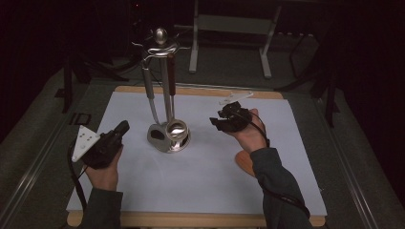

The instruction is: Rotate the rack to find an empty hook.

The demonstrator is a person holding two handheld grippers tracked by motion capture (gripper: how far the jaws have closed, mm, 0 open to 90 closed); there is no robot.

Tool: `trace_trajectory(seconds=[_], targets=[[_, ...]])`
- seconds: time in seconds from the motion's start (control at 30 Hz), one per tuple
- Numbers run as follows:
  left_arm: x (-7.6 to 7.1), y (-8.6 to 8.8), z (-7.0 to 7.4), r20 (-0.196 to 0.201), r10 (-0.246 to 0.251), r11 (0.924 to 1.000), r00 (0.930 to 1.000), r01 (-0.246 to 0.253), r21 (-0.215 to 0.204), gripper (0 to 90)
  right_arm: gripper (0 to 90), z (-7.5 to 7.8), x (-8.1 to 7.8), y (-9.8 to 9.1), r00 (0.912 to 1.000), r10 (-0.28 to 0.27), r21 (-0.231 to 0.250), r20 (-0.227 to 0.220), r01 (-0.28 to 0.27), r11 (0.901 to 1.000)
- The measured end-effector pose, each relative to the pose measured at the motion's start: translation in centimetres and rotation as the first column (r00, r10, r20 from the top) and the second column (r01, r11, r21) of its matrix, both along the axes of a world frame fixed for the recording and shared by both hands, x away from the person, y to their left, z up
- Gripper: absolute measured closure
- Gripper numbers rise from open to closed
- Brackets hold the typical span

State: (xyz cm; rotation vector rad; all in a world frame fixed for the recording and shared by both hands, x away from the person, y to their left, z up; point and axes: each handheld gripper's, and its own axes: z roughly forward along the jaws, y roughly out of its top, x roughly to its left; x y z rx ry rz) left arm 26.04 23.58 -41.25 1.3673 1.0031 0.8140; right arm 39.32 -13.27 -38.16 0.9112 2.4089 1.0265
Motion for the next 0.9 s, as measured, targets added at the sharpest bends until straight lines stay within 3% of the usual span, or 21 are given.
trace_trajectory(seconds=[0.4, 0.9], targets=[[0.7, -1.1, 5.1, 0.138, -0.022, 0.9931, 0.9902, 0.038, -0.111, 90.0, 57.3, -0.7, 0.0, 0.1, 0.9999, 0.002, -0.022, -0.014, -0.003, 0.9998], [2.3, -4.0, 11.9, 0.252, -0.057, 0.9952, 0.9659, 0.075, -0.062, 90.0, 55.4, -1.6, 0.1, -0.5, 0.9995, -0.006, -0.027, -0.032, 0.005, 0.9996]])
